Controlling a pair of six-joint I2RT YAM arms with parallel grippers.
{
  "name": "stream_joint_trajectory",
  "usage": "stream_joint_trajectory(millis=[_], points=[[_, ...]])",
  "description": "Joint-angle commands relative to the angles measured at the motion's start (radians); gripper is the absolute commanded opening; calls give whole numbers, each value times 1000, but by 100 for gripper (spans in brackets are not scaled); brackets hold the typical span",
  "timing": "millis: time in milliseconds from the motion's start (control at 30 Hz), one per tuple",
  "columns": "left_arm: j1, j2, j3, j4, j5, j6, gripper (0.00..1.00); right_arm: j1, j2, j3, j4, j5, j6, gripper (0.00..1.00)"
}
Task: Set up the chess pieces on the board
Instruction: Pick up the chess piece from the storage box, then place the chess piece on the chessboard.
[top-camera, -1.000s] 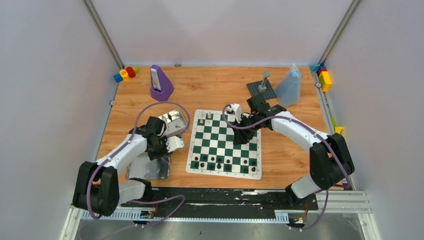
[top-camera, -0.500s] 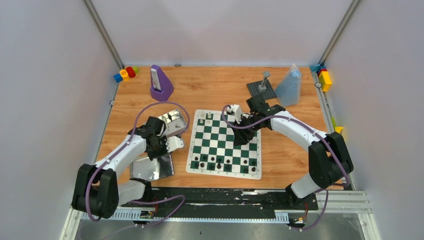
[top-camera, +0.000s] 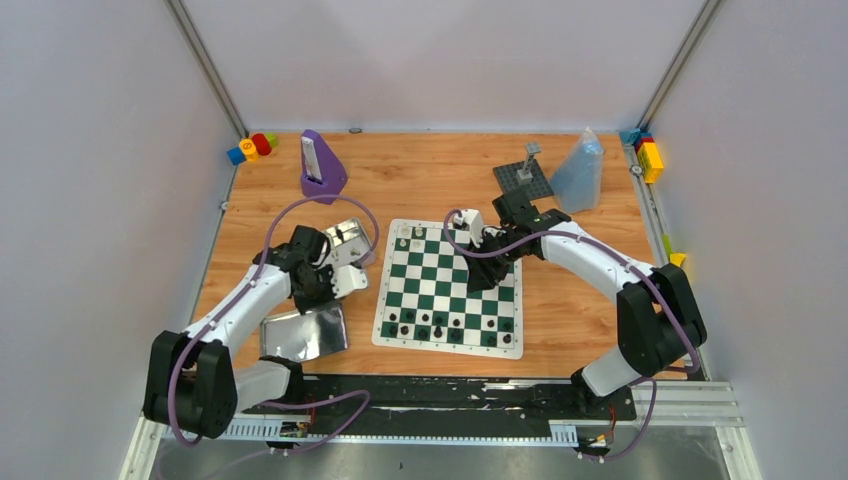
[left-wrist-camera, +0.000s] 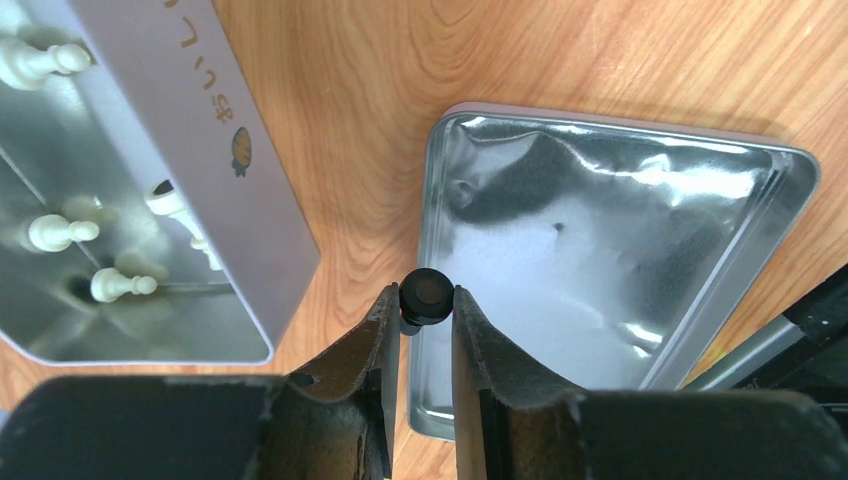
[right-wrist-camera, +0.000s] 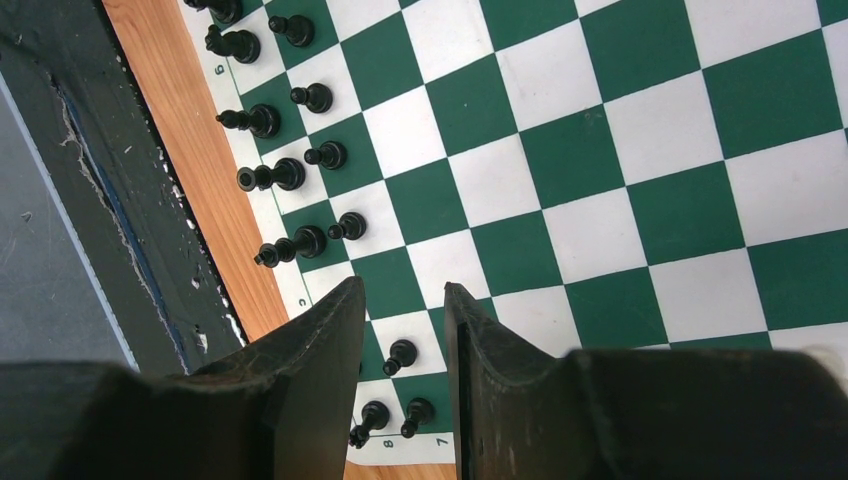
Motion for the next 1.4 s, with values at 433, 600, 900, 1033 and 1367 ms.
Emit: stream_joint_trajectory(millis=[433,600,900,1033,1367], points=[[-78,173,351,-72,453,-293,26,-26,-45,47,60,-9,32,34],[-105,379,536,-110,596,-397,26,-74,-98,54,110,-49,62,33],[-138,692,881,-132,940,-639,23,-113,-210,5,319,-136,167,32],[-150,730,918,74,1024,-874,23,-116,-209,-28,448,-181,257,33],[-152,687,762,851,1042,-1605,26,-114,-134,-38,635,-269,441,41]])
